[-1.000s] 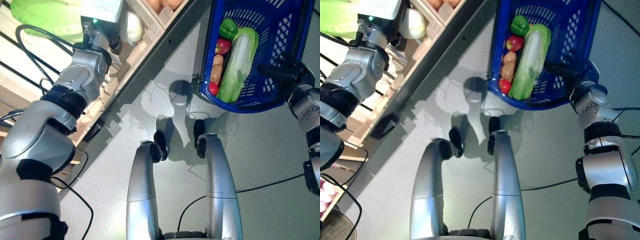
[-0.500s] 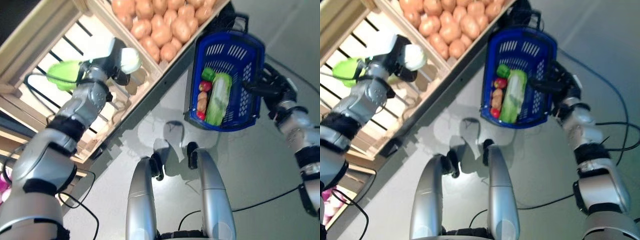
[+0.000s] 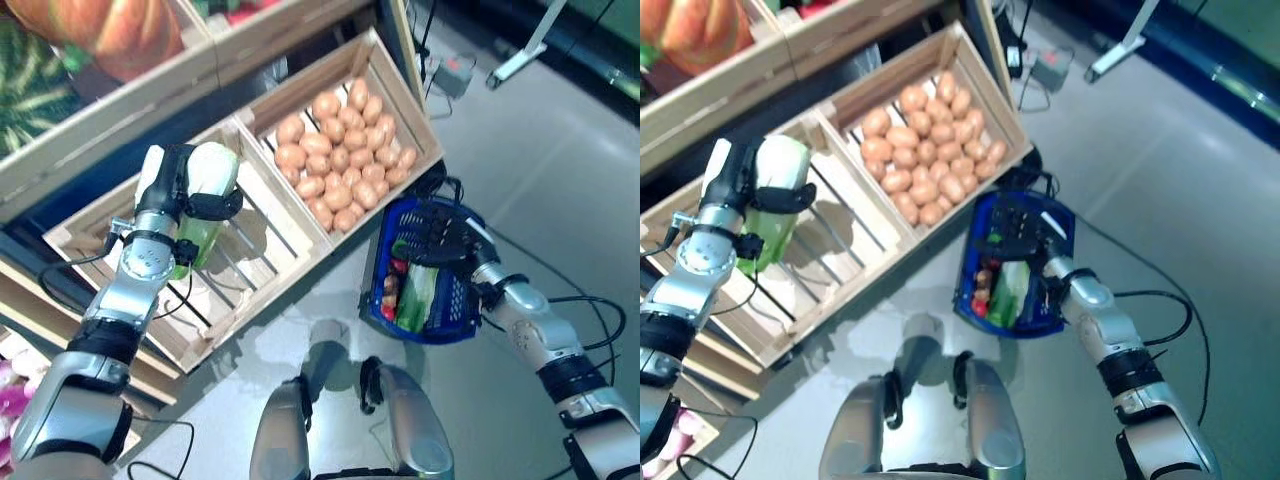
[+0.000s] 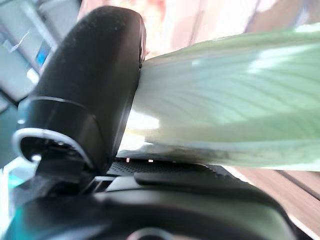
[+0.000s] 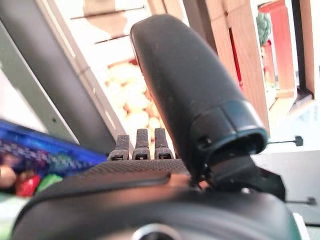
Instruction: Put vegetables into the basket
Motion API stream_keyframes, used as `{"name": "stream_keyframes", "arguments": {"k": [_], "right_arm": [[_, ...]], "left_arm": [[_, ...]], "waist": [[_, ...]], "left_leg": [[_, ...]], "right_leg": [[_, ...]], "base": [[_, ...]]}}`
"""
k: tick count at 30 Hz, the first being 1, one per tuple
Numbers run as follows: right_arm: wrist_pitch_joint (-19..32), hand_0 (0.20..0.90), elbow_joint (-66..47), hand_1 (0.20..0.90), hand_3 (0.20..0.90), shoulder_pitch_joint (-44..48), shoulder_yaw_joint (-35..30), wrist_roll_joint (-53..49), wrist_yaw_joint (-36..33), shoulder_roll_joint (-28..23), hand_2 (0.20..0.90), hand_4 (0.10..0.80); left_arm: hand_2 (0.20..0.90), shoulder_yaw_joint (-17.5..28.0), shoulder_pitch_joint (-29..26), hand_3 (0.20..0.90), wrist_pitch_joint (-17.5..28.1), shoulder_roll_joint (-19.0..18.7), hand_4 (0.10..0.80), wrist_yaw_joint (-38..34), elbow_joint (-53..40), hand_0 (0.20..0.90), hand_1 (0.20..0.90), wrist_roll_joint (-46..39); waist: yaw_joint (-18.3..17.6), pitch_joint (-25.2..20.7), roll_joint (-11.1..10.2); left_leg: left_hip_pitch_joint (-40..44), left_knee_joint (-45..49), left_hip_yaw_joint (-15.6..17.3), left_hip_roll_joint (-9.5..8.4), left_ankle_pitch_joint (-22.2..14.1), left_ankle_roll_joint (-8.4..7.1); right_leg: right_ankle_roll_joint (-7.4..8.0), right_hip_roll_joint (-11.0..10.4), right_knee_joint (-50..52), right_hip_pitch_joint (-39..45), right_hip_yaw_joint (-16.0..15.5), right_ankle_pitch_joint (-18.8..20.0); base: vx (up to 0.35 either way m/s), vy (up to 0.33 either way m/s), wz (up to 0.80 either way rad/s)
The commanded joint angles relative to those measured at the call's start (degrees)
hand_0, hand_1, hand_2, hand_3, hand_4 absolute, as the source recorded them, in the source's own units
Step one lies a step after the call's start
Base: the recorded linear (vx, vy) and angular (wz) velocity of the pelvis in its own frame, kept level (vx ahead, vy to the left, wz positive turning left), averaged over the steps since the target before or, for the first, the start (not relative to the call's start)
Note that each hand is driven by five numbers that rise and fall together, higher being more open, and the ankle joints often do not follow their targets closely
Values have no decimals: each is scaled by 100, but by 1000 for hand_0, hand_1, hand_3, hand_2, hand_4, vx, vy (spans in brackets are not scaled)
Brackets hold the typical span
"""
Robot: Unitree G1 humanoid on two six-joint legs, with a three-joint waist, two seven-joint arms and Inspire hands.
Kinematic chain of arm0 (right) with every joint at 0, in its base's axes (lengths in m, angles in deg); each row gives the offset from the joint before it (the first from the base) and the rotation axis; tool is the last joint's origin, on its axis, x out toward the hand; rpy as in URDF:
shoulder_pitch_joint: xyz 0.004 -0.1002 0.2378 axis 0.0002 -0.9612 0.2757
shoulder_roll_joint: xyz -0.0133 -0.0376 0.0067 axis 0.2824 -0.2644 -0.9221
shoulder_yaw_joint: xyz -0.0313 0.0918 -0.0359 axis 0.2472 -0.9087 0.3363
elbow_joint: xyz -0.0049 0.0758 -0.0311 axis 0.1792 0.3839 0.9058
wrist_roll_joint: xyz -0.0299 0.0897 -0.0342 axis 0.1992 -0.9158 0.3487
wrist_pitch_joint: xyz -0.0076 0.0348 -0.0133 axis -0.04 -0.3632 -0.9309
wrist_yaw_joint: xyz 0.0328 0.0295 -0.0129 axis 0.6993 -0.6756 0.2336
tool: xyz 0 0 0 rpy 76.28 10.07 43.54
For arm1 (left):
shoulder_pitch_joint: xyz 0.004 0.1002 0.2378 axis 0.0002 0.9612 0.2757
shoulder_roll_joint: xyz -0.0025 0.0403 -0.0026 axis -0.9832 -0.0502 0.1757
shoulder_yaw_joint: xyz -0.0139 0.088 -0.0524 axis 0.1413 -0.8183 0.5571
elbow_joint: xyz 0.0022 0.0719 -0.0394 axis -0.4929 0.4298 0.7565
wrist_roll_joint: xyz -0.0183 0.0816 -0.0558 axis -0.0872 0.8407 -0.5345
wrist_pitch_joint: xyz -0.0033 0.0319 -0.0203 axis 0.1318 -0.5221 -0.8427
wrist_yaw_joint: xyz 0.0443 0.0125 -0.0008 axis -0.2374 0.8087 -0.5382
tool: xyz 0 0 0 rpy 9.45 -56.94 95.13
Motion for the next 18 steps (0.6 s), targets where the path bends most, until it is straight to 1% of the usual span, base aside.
{"name": "stream_keyframes", "arguments": {"k": [1,3,4,5,6,8,9,11,15,16,18], "right_arm": [[-80,900,-371,900,900,-175,-312,-647,895,153,900,800],[-169,900,-479,900,900,-253,-315,-773,945,158,900,800],[-155,900,-472,900,900,-295,-355,-785,952,178,900,800],[-142,900,-469,900,900,-303,-364,-794,955,183,900,800],[-149,900,-485,900,900,-301,-404,-858,869,213,900,800],[-145,900,-527,900,900,-279,-433,-951,783,271,900,800],[-165,900,-570,900,900,-245,-451,-1054,733,354,900,800],[-251,900,-655,900,900,-188,-473,-1202,702,443,900,800],[-335,900,-847,900,900,-79,-464,-1189,816,528,900,800],[-310,900,-865,900,900,-19,-442,-1198,819,522,900,800],[-306,900,-841,900,900,133,-397,-1208,809,540,900,800]], "left_arm": [[300,340,114,300,971,311,400,237,-757,300,300,-698],[300,479,242,300,944,429,400,499,-931,300,300,-1265],[300,552,310,300,926,557,400,683,-1030,300,300,-1606],[300,571,330,300,921,586,400,736,-1057,300,300,-1747],[300,594,366,300,866,739,400,915,-1131,300,300,-2118],[300,594,397,300,843,911,400,1037,-1215,300,300,-2429],[300,589,409,300,845,1037,400,1089,-1279,300,300,-2577],[300,557,394,300,846,1152,400,1169,-1325,300,300,-2752],[300,504,333,300,789,1275,400,1328,-1387,300,300,-3011],[300,472,279,300,805,1310,400,1393,-1344,300,300,-3180],[300,405,173,300,821,1379,400,1479,-1270,300,300,-3256]], "waist": [[88,-1281,200],[92,-1415,188],[87,-1496,181],[86,-1508,181],[81,-1597,191],[77,-1689,198],[77,-1760,206],[78,-1839,217],[82,-1961,227],[83,-1988,231],[86,-2023,235]], "left_leg": [[660,-980,212,-349,348,294],[914,-1429,205,-384,519,283],[1025,-1647,190,-403,604,278],[1069,-1716,190,-409,637,277],[1179,-1968,166,-427,723,274],[1337,-2258,155,-436,818,280],[1424,-2441,140,-438,871,285],[1543,-2682,103,-442,948,289],[1731,-3097,81,-434,1092,289],[1765,-3196,67,-428,1133,282],[1812,-3306,41,-426,1171,276]], "right_leg": [[-235,60,-1738,1551,-236,284],[-186,92,-2107,1772,-231,430],[-159,117,-2297,1867,-200,515],[-153,124,-2360,1906,-192,550],[-128,151,-2555,1994,-168,636],[-108,179,-2770,2112,-143,734],[-92,197,-2901,2172,-120,793],[-77,219,-3064,2252,-93,867],[-57,252,-3343,2373,-98,988],[-53,263,-3398,2393,-108,1016],[-52,276,-3469,2433,-116,1038]], "base": [[103,11,-15],[71,6,-8],[38,0,6],[35,5,7],[29,5,6],[49,1,1],[60,-9,-3],[54,-18,-2],[35,-32,-3],[0,0,0],[20,-32,1]]}}
